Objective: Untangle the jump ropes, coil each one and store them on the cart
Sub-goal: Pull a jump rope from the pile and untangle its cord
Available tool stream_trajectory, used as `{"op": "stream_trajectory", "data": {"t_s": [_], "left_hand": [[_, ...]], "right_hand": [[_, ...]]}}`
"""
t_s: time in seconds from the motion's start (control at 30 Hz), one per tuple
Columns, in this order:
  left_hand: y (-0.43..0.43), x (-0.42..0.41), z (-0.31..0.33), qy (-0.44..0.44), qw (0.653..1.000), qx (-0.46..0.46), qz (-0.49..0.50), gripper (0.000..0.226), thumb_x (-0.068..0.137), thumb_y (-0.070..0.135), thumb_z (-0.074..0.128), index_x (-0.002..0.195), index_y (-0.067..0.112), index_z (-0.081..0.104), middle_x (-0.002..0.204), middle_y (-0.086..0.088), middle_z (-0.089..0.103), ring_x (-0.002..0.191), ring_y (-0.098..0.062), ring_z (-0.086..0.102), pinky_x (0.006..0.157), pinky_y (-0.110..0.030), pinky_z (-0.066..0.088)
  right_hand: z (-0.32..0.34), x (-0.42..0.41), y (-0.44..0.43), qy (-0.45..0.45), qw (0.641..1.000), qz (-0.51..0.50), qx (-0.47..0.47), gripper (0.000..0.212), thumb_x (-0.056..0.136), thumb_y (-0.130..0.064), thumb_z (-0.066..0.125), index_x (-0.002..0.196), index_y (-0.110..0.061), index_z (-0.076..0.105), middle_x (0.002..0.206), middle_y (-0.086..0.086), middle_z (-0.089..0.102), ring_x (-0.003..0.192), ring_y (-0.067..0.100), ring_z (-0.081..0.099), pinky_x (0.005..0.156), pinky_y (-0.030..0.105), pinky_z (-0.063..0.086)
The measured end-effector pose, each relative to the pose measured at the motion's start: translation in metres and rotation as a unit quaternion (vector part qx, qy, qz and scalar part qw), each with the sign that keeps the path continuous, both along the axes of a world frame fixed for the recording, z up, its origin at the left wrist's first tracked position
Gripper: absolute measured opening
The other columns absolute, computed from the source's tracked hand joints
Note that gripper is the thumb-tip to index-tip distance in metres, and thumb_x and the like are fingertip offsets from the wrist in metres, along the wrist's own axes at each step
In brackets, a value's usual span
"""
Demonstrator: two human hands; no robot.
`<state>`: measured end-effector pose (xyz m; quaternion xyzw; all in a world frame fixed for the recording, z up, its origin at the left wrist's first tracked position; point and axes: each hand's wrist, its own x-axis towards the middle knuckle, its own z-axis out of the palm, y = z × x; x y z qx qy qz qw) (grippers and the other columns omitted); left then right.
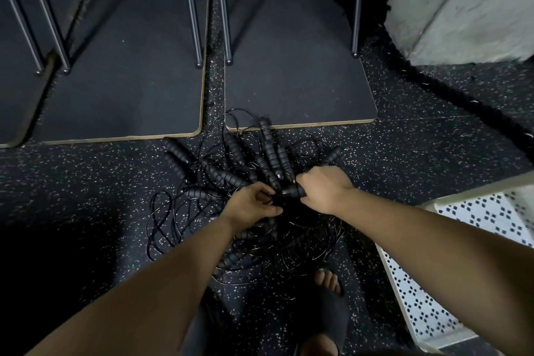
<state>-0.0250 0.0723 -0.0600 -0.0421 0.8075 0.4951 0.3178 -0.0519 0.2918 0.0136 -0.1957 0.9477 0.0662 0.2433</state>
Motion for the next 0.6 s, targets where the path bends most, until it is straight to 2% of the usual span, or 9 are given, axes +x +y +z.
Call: {"op": "stream_trajectory", "data": {"t_s": [0.1, 0.17, 0.23, 0.3, 0.4, 0.5, 0.6], "left_hand": [[0.003, 0.002, 0.020, 0.036, 0.999, -0.030, -0.001, 0.018, 0.087, 0.039, 0.087, 0.099, 0.031, 0.076, 0.095, 0.015, 0.079, 0.092, -0.004, 0.073, 0.082, -0.024, 0.058], [0.006, 0.002, 0.036, 0.059, 0.997, -0.046, 0.009, 0.010, 0.092, 0.041, 0.081, 0.094, 0.032, 0.077, 0.080, 0.020, 0.076, 0.079, -0.002, 0.070, 0.071, -0.024, 0.055], [0.010, 0.002, 0.055, 0.088, 0.994, -0.058, 0.022, 0.011, 0.096, 0.041, 0.076, 0.093, 0.030, 0.077, 0.066, 0.019, 0.070, 0.060, 0.000, 0.062, 0.057, -0.019, 0.046], [0.011, 0.001, 0.076, 0.138, 0.986, -0.080, 0.040, 0.017, 0.099, 0.044, 0.072, 0.096, 0.028, 0.078, 0.066, 0.014, 0.070, 0.058, -0.005, 0.062, 0.052, -0.019, 0.043], [0.006, 0.000, 0.113, 0.205, 0.972, -0.103, 0.054, 0.021, 0.103, 0.045, 0.065, 0.095, 0.029, 0.077, 0.075, 0.010, 0.073, 0.065, -0.012, 0.068, 0.058, -0.025, 0.050], [-0.006, -0.002, 0.144, 0.266, 0.956, -0.109, 0.064, 0.019, 0.101, 0.048, 0.062, 0.097, 0.033, 0.073, 0.086, 0.011, 0.074, 0.081, -0.017, 0.071, 0.076, -0.036, 0.061], [-0.019, -0.002, 0.178, 0.296, 0.944, -0.130, 0.071, 0.022, 0.101, 0.050, 0.062, 0.102, 0.031, 0.074, 0.091, 0.009, 0.076, 0.086, -0.017, 0.072, 0.079, -0.035, 0.060]], "right_hand": [[0.034, 0.005, -0.004, 0.000, 0.999, -0.038, -0.008, 0.014, 0.096, -0.035, 0.065, 0.106, -0.027, 0.067, 0.089, -0.002, 0.061, 0.079, 0.027, 0.062, 0.066, 0.035, 0.049], [0.058, 0.009, -0.007, 0.010, 0.998, -0.055, -0.013, 0.008, 0.095, -0.034, 0.065, 0.101, -0.028, 0.066, 0.085, -0.003, 0.058, 0.076, 0.027, 0.059, 0.067, 0.036, 0.051], [0.082, 0.009, -0.007, 0.021, 0.997, -0.073, -0.021, 0.006, 0.095, -0.033, 0.065, 0.098, -0.029, 0.066, 0.079, -0.005, 0.054, 0.076, 0.027, 0.059, 0.068, 0.035, 0.052], [0.109, 0.008, -0.006, 0.033, 0.995, -0.090, -0.028, 0.008, 0.093, -0.035, 0.065, 0.097, -0.028, 0.068, 0.076, -0.005, 0.052, 0.078, 0.028, 0.061, 0.069, 0.034, 0.050], [0.153, 0.006, -0.005, 0.048, 0.989, -0.128, -0.051, 0.012, 0.090, -0.036, 0.066, 0.090, -0.024, 0.066, 0.082, -0.002, 0.061, 0.080, 0.029, 0.063, 0.070, 0.035, 0.051], [0.196, 0.011, -0.010, 0.056, 0.981, -0.162, -0.096, 0.015, 0.089, -0.040, 0.068, 0.092, -0.026, 0.065, 0.085, -0.002, 0.064, 0.081, 0.028, 0.064, 0.065, 0.034, 0.046], [0.238, 0.022, -0.023, 0.069, 0.967, -0.189, -0.156, 0.017, 0.087, -0.042, 0.071, 0.085, -0.026, 0.065, 0.082, -0.005, 0.064, 0.082, 0.029, 0.064, 0.067, 0.033, 0.046]]}}
